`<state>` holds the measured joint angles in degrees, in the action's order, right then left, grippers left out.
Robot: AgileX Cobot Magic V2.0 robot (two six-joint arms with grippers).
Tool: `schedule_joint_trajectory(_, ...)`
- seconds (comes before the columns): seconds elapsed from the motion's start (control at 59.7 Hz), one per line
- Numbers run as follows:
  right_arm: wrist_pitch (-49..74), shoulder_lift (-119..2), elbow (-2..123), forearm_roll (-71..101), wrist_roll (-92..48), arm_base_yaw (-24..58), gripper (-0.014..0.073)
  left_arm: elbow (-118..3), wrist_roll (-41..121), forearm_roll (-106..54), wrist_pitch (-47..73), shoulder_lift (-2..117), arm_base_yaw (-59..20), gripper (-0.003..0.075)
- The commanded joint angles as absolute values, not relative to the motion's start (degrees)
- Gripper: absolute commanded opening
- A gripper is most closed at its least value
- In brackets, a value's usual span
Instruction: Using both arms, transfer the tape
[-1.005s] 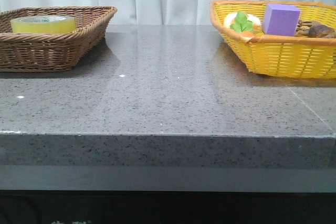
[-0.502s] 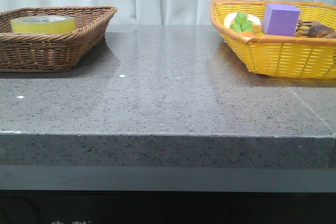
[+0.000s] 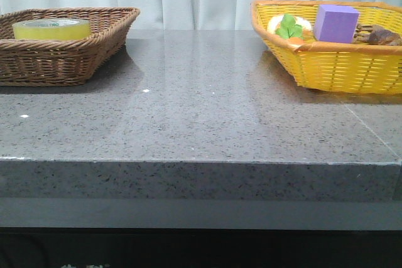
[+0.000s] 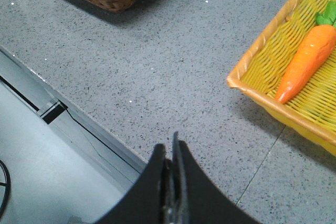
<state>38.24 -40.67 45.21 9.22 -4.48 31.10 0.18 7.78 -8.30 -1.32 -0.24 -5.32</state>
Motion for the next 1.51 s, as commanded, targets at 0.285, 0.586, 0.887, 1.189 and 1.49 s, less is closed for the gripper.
schedule_joint_trajectory(0.285,34.2,-40.4,46.5,9.6,-4.5,30.8,-0.0068,0.6,0.0,-2.4,-8.5,-1.2,-5.4,-0.002)
schedule_joint_trajectory(0.586,34.2,-40.4,46.5,9.6,-4.5,30.8,-0.0068,0.6,0.0,-2.4,-8.5,-1.2,-5.4,-0.002)
schedule_joint_trajectory(0.887,34.2,-40.4,46.5,9.6,-4.5,30.8,-0.0068,0.6,0.0,-2.4,-8.5,-1.2,-5.4,-0.002)
schedule_joint_trajectory(1.189,34.2,-40.4,46.5,9.6,-4.5,30.8,-0.0068,0.6,0.0,-2.4,-8.5,-1.2,-5.4,-0.002)
schedule_joint_trajectory(1.49,29.9,-31.0,38.7,8.8,-5.1,19.8,-0.0068,0.6,0.0,-2.4,-8.5,-1.2,-5.4,-0.002)
